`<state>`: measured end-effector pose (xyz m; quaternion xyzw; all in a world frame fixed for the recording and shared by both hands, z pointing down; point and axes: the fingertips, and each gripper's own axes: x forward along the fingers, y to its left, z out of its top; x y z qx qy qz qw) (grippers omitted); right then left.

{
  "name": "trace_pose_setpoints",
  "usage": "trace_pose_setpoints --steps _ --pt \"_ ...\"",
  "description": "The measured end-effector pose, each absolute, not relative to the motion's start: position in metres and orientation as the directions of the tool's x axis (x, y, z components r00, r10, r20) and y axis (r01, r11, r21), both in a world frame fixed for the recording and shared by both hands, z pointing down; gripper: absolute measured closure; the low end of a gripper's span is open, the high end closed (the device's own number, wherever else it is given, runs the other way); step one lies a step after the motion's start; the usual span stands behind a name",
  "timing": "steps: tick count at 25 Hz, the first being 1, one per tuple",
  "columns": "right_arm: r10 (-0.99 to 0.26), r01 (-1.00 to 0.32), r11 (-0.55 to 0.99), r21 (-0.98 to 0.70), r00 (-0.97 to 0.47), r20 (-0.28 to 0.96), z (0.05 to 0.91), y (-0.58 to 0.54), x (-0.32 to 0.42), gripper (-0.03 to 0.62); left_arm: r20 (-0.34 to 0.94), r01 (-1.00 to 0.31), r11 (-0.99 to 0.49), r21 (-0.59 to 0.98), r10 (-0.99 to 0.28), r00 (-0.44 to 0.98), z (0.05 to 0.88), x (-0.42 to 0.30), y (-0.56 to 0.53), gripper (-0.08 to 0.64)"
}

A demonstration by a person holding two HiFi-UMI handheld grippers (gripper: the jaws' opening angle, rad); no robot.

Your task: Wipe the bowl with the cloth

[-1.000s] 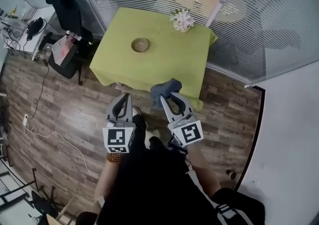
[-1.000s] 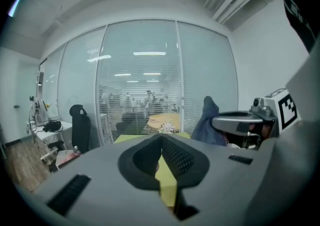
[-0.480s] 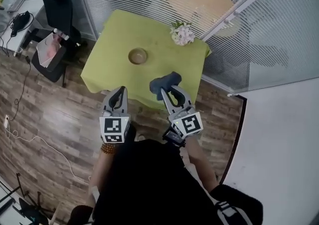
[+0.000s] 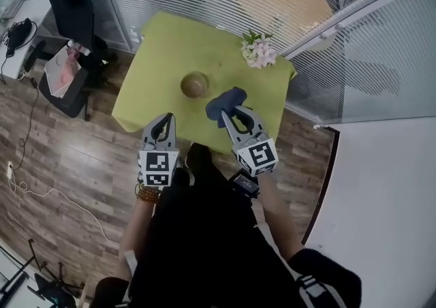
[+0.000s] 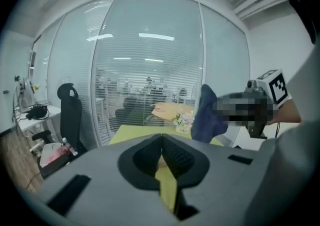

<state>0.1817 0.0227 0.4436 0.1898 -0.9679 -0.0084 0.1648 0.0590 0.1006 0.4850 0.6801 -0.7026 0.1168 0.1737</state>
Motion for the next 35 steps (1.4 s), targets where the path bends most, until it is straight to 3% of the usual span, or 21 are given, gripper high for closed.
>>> trace_pose_setpoints --steps 13,20,29,32,35 --pt "-0.216 -0.286 0.956 -0.058 -0.828 0.518 0.570 -0.064 0.131 0.526 0.623 -1.000 -0.013 0.021 -0.782 0.023 0.564 0.031 0.003 0.548" --pt "-0.183 -0.391 0.909 -0.147 -0.688 0.702 0.653 -0.092 0.103 0.526 0.677 -0.995 -0.047 0.085 -0.730 0.092 0.601 0.023 -0.021 0.548" --pt "-0.236 -0.589 0.795 -0.148 -0.525 0.818 0.708 -0.125 0.077 0.523 0.694 -0.971 -0.190 0.145 -0.680 0.237 0.636 0.004 -0.041 0.548" --pt "-0.352 -0.647 0.761 -0.045 -0.469 0.810 0.682 -0.144 0.093 0.525 0.685 -0.957 -0.238 0.165 -0.670 0.285 0.641 -0.003 -0.043 0.548" --pt "-0.455 -0.594 0.793 0.131 -0.435 0.777 0.641 -0.161 0.104 0.525 0.680 -0.942 -0.276 0.188 -0.656 0.328 0.649 -0.011 -0.048 0.548"
